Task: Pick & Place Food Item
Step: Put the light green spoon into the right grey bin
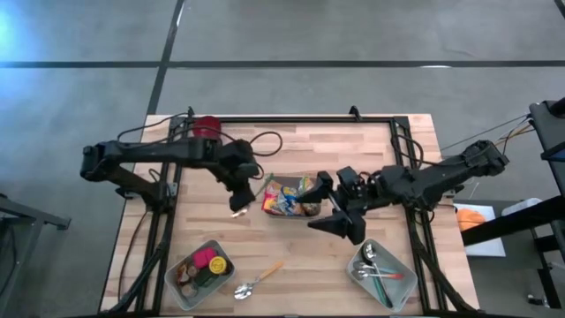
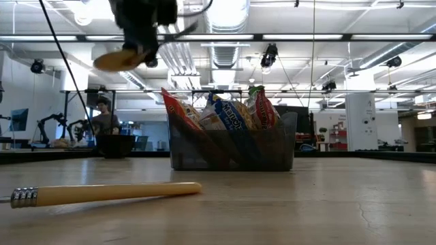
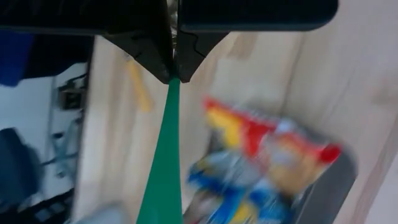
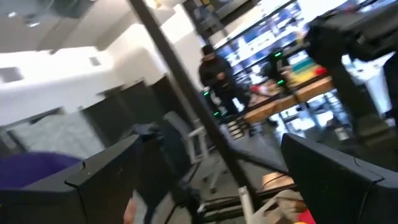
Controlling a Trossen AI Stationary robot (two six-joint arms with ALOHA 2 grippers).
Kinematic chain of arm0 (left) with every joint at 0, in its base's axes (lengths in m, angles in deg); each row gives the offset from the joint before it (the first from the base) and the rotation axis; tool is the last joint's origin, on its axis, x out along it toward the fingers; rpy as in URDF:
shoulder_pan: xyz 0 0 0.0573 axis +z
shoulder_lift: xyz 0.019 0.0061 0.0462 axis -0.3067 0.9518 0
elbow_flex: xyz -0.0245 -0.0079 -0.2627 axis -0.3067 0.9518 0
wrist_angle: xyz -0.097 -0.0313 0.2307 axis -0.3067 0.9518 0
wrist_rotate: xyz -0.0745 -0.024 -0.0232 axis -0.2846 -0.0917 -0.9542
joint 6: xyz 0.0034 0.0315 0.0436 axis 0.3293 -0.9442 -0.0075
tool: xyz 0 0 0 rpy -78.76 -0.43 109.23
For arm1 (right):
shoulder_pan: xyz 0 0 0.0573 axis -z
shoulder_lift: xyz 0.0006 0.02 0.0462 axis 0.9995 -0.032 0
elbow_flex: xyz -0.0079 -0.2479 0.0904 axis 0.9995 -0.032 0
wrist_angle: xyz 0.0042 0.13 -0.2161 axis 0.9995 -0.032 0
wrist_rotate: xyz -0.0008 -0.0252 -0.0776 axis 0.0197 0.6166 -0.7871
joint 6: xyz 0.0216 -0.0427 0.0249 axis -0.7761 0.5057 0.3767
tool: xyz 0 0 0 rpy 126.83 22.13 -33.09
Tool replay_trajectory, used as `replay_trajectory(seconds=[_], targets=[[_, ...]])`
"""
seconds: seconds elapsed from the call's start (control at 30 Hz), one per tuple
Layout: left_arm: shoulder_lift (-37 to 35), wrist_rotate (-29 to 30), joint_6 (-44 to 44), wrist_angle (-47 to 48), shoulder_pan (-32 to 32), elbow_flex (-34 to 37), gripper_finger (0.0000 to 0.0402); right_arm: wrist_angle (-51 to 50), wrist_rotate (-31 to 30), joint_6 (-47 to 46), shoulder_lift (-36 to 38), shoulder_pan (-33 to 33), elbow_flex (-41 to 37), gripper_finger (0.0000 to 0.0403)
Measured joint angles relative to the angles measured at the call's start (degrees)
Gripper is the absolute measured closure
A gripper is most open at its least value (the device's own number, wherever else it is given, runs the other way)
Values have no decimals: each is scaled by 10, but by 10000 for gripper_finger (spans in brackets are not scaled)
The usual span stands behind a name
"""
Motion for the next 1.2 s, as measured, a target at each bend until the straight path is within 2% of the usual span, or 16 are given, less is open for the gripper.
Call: replay_trajectory(seconds=[0.1,0.23,0.4,0.53,0.67,0.8,0.97,1.2], targets=[[-1,0,24,-29,-22,-24,401,1,35,-4,0,3,0,22],[-1,0,37,-35,-45,-60,401,13,37,-15,0,2,0,22],[-1,0,41,-37,-62,-97,401,38,36,-77,1,1,0,22],[-1,0,42,-71,-72,-109,401,26,-10,-124,1,1,0,22],[-1,0,48,-118,-77,-111,401,-36,-45,-139,0,2,0,22],[-1,-1,63,-152,-80,-111,401,-54,-118,-195,-1,1,0,23],[-3,-14,74,-196,-83,-111,401,-58,-179,-162,-2,2,0,23],[-5,-35,89,-294,-84,-111,401,-98,-194,-150,-5,15,0,23]])
